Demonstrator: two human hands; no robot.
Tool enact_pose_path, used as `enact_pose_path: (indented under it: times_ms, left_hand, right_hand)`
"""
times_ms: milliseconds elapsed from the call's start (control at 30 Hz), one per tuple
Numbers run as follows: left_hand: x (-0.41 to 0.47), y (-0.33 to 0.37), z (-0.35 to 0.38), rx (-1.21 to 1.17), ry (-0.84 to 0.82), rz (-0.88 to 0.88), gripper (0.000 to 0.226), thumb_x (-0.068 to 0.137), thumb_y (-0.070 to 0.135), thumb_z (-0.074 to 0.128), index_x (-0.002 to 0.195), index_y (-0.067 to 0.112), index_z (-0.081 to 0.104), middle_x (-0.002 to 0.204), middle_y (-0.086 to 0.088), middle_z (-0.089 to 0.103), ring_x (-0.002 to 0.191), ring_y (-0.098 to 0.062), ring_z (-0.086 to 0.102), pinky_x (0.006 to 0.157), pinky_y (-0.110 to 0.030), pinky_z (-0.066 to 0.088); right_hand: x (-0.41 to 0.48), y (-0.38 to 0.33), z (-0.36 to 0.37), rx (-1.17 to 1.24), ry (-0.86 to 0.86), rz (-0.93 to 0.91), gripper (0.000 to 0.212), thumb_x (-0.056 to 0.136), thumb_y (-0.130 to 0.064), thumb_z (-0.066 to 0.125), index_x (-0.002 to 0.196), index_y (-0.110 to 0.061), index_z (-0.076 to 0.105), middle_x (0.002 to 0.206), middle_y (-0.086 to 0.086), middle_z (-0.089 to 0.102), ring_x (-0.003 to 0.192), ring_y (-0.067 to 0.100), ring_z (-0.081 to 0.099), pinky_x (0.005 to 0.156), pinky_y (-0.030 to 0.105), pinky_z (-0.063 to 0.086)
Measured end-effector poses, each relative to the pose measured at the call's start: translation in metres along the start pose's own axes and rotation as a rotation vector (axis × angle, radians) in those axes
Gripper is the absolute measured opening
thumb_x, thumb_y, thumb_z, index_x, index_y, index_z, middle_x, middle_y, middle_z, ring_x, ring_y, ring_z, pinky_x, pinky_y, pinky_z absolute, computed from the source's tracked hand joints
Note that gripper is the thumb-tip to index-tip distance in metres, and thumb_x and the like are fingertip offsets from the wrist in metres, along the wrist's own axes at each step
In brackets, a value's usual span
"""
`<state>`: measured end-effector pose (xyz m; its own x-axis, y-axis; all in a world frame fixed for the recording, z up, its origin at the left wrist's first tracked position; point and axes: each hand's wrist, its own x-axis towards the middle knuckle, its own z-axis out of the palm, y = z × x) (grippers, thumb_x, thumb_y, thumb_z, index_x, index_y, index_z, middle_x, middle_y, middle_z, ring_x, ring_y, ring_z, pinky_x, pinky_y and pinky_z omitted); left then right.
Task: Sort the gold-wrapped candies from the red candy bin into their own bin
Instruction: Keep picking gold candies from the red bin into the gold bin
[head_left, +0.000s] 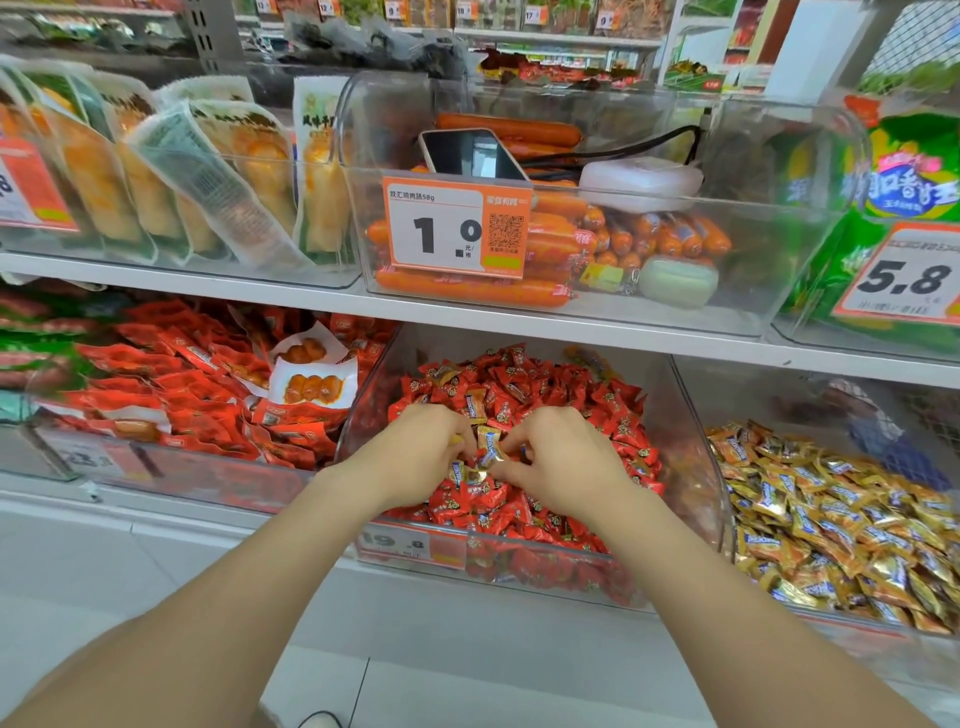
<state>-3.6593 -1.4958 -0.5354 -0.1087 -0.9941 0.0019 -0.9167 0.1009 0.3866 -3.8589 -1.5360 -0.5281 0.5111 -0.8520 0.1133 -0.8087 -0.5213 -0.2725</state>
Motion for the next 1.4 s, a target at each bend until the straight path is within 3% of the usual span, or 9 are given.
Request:
enact_pose_path:
  times_ms: [100,233,600,767,867,1033,1133,1267,1400]
  left_hand:
    - [0.002,-0.001,0.003,-0.020,0.024,-0.017,0.023,0.106,0.020,0.053,0.098,0.018,0.075,0.102,-0.002,0.072,0.081,-0.010,0.062,0.070,-0.026,0.050]
    - [0.000,-0.004,0.006,0.125,0.056,-0.091,0.037,0.093,0.036,0.068,0.069,0.009,0.060,0.076,-0.009,0.061,0.074,-0.028,0.062,0.066,-0.041,0.055]
    - [-0.004,0.002,0.001,0.115,-0.059,-0.139,0.024,0.093,0.033,0.064,0.083,0.017,0.050,0.093,-0.003,0.051,0.085,-0.025,0.055,0.066,-0.037,0.046]
    - [-0.006,-0.003,-0.001,-0.046,-0.027,-0.168,0.021,0.101,0.029,0.051,0.086,0.017,0.045,0.092,-0.008,0.055,0.074,-0.024,0.055,0.061,-0.037,0.043]
    - [-0.008,-0.004,-0.004,-0.058,0.004,-0.150,0.011,0.100,0.019,0.047,0.098,0.014,0.057,0.087,-0.007,0.061,0.068,-0.023,0.056,0.059,-0.035,0.044]
    - [-0.007,-0.006,0.004,0.097,-0.091,-0.130,0.022,0.101,0.009,0.050,0.083,0.016,0.061,0.100,-0.012,0.058,0.086,-0.033,0.063,0.078,-0.045,0.056]
    - [-0.005,-0.002,0.007,0.122,-0.085,-0.125,0.031,0.104,0.039,0.060,0.085,0.015,0.060,0.106,-0.012,0.051,0.097,-0.034,0.062,0.088,-0.047,0.054]
    - [-0.003,0.010,0.008,0.174,-0.018,-0.117,0.050,0.093,0.056,0.071,0.070,0.016,0.051,0.085,-0.004,0.047,0.081,-0.036,0.059,0.070,-0.038,0.048]
    - [0.001,0.013,0.015,0.182,-0.019,-0.150,0.035,0.092,0.028,0.075,0.067,0.015,0.053,0.075,-0.005,0.059,0.073,-0.031,0.063,0.067,-0.044,0.058]
  right_hand:
    - [0.001,0.005,-0.005,-0.054,-0.030,0.102,0.017,0.084,-0.040,0.083,0.078,-0.026,0.078,0.078,-0.011,0.068,0.076,0.019,0.068,0.060,0.029,0.047]
    - [-0.002,0.001,-0.010,-0.100,0.004,0.103,0.014,0.081,-0.018,0.077,0.089,-0.029,0.074,0.090,-0.008,0.069,0.084,0.022,0.069,0.066,0.032,0.053]
    - [0.016,-0.020,0.023,0.042,-0.032,0.154,0.049,0.067,-0.068,0.085,0.095,-0.030,0.074,0.095,-0.004,0.066,0.093,0.023,0.066,0.070,0.035,0.053]
    - [0.019,-0.025,0.029,0.087,-0.061,0.200,0.019,0.074,-0.028,0.085,0.092,-0.028,0.078,0.096,-0.001,0.071,0.089,0.025,0.070,0.071,0.036,0.057]
    - [0.016,-0.014,0.012,0.260,-0.093,0.164,0.015,0.083,-0.017,0.075,0.095,-0.024,0.080,0.068,-0.006,0.066,0.067,0.014,0.066,0.071,0.034,0.062]
    - [0.000,0.004,-0.021,0.473,-0.125,0.204,0.040,0.094,-0.026,0.064,0.063,-0.001,0.056,0.056,0.005,0.041,0.046,0.015,0.032,0.046,0.022,0.033]
    - [-0.004,0.012,-0.023,0.484,-0.092,0.280,0.049,0.098,-0.032,0.056,0.055,-0.016,0.036,0.053,0.002,0.030,0.045,0.018,0.025,0.051,0.027,0.026]
    - [-0.009,0.009,-0.026,0.615,-0.064,0.313,0.048,0.102,-0.038,0.052,0.062,-0.012,0.051,0.055,0.011,0.060,0.046,0.023,0.051,0.052,0.031,0.044]
    - [-0.016,0.004,-0.033,0.918,-0.145,0.260,0.042,0.105,-0.041,0.061,0.087,-0.004,0.057,0.082,0.019,0.075,0.048,0.015,0.058,0.047,0.027,0.048]
